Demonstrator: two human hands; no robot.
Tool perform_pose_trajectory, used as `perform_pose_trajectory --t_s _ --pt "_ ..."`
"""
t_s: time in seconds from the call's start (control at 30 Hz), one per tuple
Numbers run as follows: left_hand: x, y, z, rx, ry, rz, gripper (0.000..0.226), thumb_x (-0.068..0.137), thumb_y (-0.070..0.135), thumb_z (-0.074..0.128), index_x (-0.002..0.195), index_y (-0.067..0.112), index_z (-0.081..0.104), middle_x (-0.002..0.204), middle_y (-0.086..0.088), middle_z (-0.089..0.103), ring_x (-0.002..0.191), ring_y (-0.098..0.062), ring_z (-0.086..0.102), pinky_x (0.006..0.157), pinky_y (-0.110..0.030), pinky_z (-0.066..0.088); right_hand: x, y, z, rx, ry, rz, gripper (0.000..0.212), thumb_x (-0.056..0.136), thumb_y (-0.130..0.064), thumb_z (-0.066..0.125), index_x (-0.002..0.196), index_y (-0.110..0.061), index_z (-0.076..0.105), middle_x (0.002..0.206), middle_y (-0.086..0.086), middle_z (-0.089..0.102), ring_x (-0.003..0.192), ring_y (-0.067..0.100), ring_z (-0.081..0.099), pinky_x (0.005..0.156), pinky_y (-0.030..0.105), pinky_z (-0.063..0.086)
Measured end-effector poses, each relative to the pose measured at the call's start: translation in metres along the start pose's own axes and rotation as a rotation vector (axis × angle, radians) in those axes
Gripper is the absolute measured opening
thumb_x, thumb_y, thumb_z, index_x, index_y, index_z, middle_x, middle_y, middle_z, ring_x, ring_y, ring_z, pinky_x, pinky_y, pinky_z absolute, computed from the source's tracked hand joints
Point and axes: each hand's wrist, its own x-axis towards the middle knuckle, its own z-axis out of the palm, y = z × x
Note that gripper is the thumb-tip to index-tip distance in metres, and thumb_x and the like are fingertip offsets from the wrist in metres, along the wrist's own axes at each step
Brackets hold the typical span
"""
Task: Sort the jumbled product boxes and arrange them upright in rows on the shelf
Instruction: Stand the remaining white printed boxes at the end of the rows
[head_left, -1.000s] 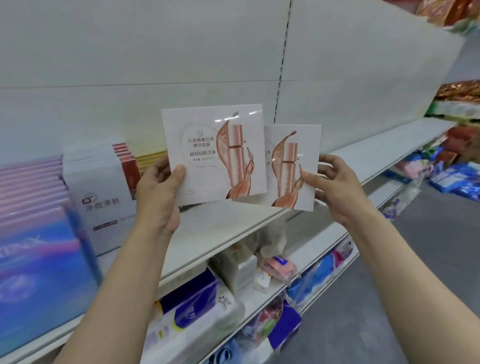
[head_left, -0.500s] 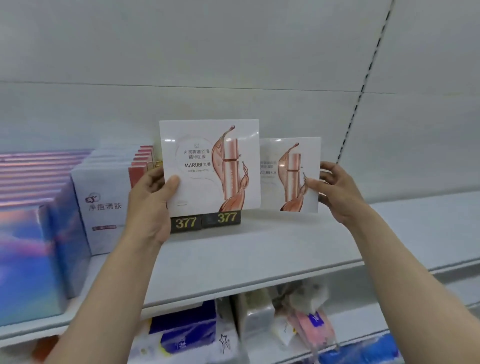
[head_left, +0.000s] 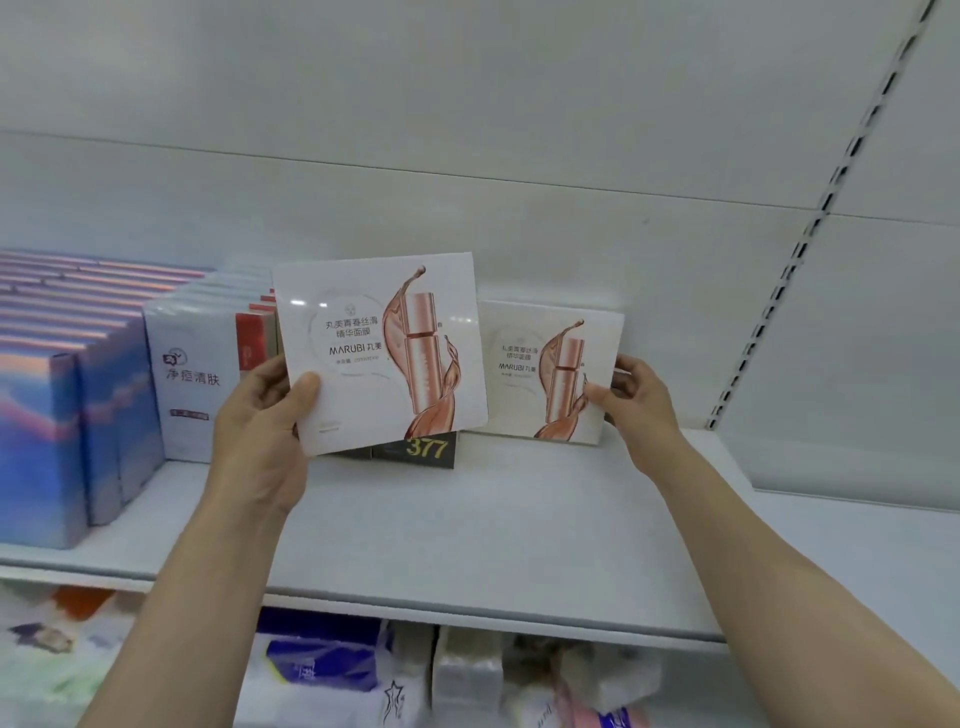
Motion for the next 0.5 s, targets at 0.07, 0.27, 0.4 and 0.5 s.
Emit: perform_pose_trajectory --t_s 0.07,0.27,0.4,0.5 --pt "-0.004 0.001 0.001 -0.008 0.01 0.012 0.029 0.093 0.0 0.056 0.117 0.016 0.06 0.104 0.005 0.074 0.099 -0.012 0.07 0.077 -0.031 0.059 0.006 -0.002 0.002 -0.073 0.044 -0.011 0.046 0.084 -0.005 0.075 0.126 -0.015 0.06 0.113 0.003 0.071 0.1 0.016 0.069 0.085 0.033 0.057" --pt "-0.013 -0.003 0.032 -0.042 -0.025 -0.015 0.029 0.092 -0.001 0.056 0.118 0.011 0.058 0.108 0.0 0.072 0.096 -0.014 0.07 0.072 -0.025 0.058 -0.002 -0.034 0.006 -0.276 0.236 -0.192 0.065 0.077 -0.041 0.08 0.132 -0.022 0.052 0.123 -0.006 0.06 0.113 0.009 0.056 0.099 0.031 0.047" --pt "-0.024 -0.015 0.073 -0.035 -0.112 -0.058 0.03 0.091 -0.002 0.057 0.119 0.008 0.057 0.107 -0.005 0.072 0.097 -0.018 0.07 0.079 -0.032 0.058 -0.015 -0.059 0.004 -0.101 0.018 -0.132 0.079 0.067 -0.073 0.068 0.134 -0.033 0.052 0.137 -0.013 0.049 0.125 0.003 0.046 0.101 0.027 0.039" --pt "-0.027 -0.022 0.101 -0.022 -0.163 -0.079 0.028 0.09 -0.002 0.059 0.113 0.014 0.06 0.11 -0.006 0.071 0.099 -0.019 0.068 0.082 -0.036 0.057 -0.014 -0.058 -0.003 -0.181 0.058 -0.147 0.069 0.082 -0.066 0.061 0.142 -0.034 0.045 0.144 -0.014 0.043 0.126 0.003 0.042 0.098 0.028 0.035"
